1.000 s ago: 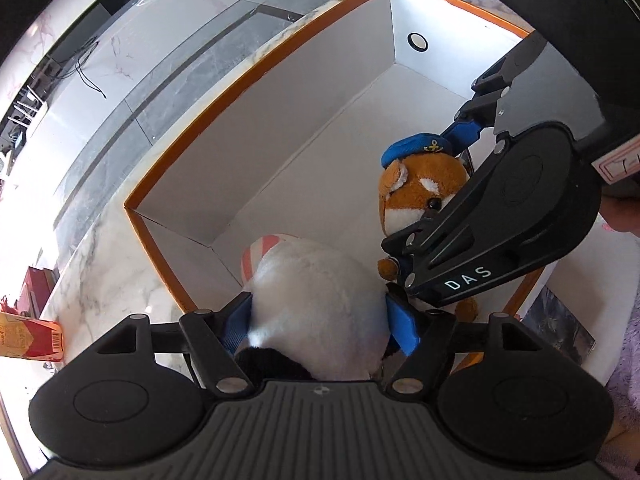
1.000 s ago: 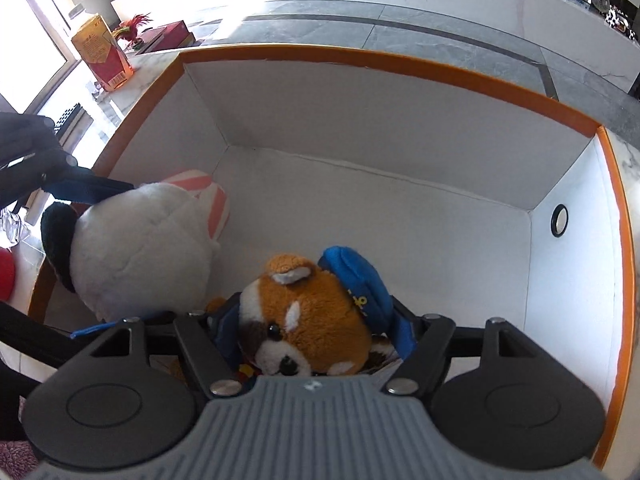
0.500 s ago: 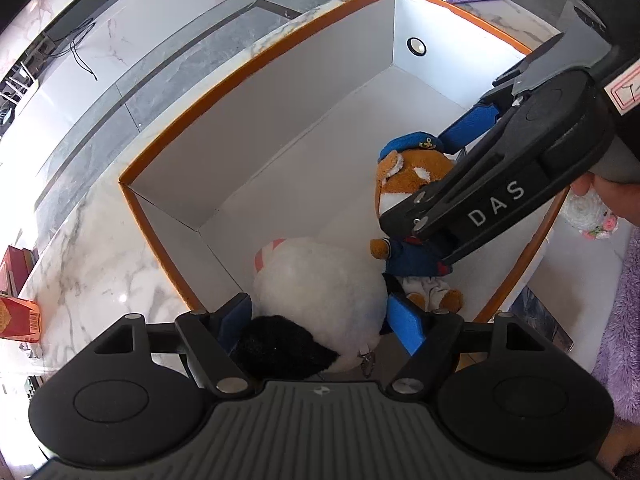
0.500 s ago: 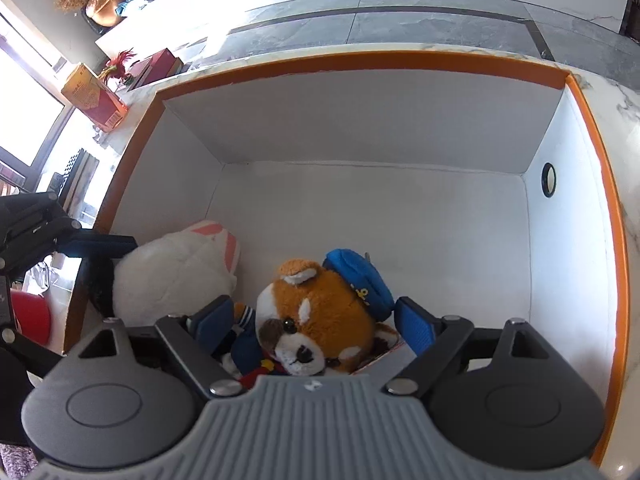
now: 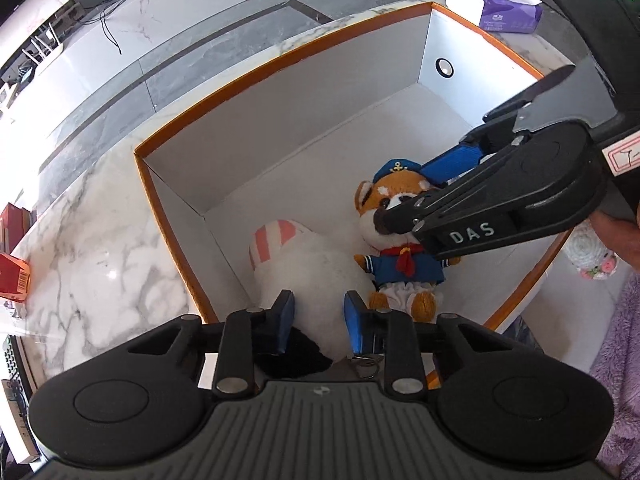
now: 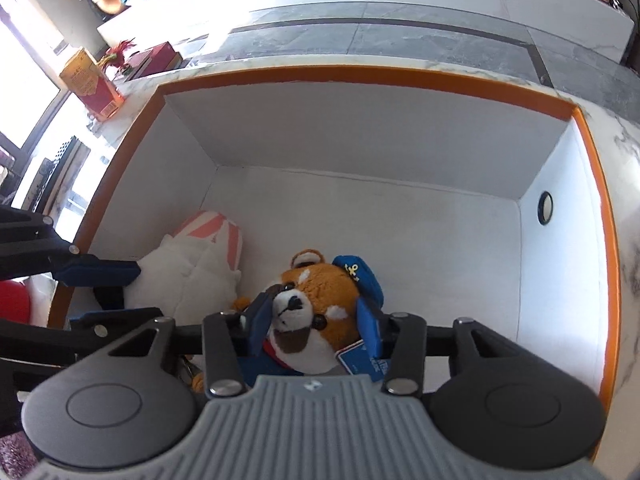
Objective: Organize objects
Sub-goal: 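Carry both plushes over the shoebox and open both tools to drop them inside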
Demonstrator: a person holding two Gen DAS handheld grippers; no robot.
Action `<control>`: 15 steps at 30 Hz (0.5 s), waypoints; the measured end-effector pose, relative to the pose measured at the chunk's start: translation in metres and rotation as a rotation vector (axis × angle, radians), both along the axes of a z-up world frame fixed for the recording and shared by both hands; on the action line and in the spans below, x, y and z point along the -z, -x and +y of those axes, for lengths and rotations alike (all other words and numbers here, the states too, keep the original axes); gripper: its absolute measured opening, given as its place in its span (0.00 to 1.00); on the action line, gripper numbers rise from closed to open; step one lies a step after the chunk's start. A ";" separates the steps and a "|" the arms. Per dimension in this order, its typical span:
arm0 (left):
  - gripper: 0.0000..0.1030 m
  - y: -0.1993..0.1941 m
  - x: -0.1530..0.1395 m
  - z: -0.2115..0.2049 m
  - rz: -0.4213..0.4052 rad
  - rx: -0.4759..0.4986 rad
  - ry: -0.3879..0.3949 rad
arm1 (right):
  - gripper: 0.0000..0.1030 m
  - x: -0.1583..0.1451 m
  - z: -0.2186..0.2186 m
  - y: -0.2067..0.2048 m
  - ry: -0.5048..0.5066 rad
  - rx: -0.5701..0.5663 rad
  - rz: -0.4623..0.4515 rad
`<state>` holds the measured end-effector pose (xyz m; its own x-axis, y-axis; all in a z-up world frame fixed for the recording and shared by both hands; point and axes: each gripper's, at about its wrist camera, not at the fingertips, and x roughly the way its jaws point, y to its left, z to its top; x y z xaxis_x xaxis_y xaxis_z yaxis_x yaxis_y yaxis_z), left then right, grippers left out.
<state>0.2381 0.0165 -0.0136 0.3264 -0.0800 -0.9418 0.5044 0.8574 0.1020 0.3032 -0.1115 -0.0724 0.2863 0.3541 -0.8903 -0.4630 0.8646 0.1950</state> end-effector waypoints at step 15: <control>0.33 0.014 -0.011 0.009 -0.007 -0.040 0.053 | 0.54 0.000 0.031 0.021 0.045 -0.109 -0.094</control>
<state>0.2244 0.0254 -0.0026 0.3370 -0.1163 -0.9343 0.4691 0.8812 0.0595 0.2825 -0.0802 -0.0724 0.3316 0.3479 -0.8769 -0.5689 0.8153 0.1084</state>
